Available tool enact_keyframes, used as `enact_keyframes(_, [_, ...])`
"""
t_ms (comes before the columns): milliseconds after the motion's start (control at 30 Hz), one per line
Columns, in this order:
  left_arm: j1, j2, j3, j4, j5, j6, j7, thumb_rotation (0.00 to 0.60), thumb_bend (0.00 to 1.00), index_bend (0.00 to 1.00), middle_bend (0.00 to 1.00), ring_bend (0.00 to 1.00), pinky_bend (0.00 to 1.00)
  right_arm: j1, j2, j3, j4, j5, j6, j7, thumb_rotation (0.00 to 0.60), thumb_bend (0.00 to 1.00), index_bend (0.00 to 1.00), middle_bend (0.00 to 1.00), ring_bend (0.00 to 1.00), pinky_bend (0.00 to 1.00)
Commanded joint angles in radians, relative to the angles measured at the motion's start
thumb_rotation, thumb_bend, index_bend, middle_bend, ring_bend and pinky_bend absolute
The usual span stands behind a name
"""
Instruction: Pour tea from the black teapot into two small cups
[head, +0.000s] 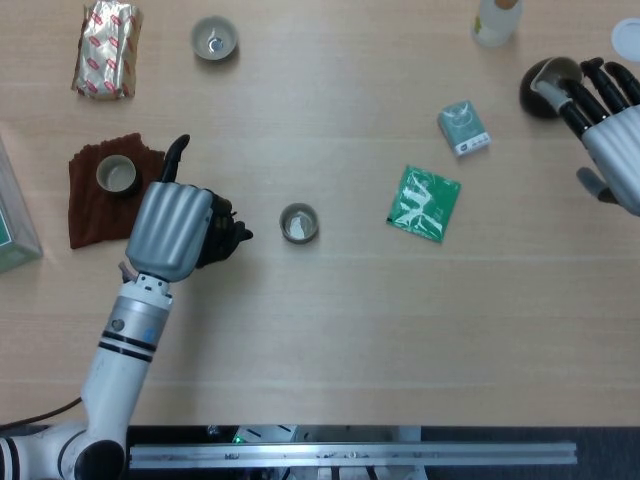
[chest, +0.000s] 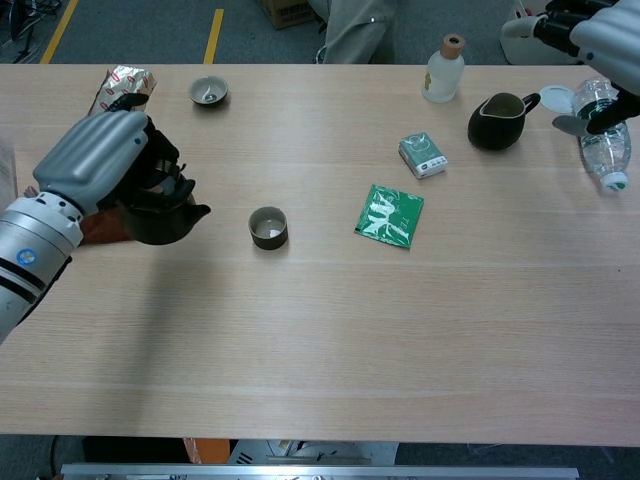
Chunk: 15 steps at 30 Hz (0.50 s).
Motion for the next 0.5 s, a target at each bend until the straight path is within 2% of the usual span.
enact_keyframes(33, [-0.016, -0.016, -0.01, 0.018, -0.019, -0.01, 0.011, 0.6, 0.39, 0.91, 1.0, 0.84, 0.04, -0.029, 0.009, -0.007, 0.016, -0.032, 0.005, 0.021, 0.6, 0.24, 0.09, 0.16, 0.03, 0.1])
enact_keyframes(500, [-0.091, -0.104, -0.059, 0.124, -0.128, -0.039, 0.066, 0.6, 0.39, 0.91, 1.0, 0.84, 0.04, -0.111, 0.013, 0.0, 0.062, -0.105, -0.007, 0.079, 0.6, 0.24, 0.09, 0.16, 0.03, 0.1])
